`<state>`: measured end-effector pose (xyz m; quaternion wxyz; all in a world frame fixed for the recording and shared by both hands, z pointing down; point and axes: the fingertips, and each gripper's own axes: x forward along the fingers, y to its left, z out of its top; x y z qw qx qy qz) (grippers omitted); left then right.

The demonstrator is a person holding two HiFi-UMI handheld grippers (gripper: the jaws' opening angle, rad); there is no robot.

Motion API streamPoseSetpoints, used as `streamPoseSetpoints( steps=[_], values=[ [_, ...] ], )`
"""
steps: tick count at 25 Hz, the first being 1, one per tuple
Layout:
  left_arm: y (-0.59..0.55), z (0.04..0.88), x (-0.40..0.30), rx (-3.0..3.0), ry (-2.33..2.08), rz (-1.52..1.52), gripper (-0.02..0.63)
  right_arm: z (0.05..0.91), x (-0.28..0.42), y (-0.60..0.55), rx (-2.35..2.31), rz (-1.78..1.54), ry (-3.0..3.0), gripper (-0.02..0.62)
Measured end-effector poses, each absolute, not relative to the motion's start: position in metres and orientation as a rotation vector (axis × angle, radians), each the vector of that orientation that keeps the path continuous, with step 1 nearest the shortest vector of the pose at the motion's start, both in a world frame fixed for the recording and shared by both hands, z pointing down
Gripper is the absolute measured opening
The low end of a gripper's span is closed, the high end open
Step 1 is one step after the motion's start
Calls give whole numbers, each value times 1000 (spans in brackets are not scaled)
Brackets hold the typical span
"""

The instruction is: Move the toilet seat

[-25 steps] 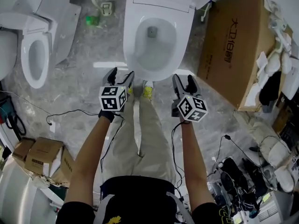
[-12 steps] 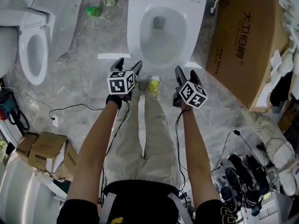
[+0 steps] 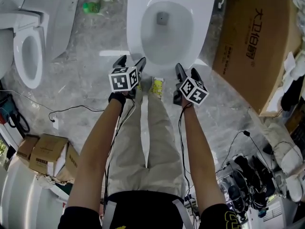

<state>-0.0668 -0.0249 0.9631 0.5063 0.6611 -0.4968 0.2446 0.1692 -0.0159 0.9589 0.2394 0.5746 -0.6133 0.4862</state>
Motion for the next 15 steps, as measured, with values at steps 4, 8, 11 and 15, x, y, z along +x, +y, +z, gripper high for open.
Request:
streamPoseSetpoints(
  steps=[4,8,11,15],
  values=[
    [-26,973,-60,1572,-1184,577,374,967,171,-16,1566,1318,-1664,371],
    [-23,982,-57,1527,-1176,580,374,978,172,-13,1551,1359,-1652,376],
    [-20,985,-54,1523,-1163,608,374,979,173,-14,1533,1391,-1651,380],
    [-18,987,-54,1527,-1148,635,374,980,172,-14,1498,1393,-1654,385]
  ],
)
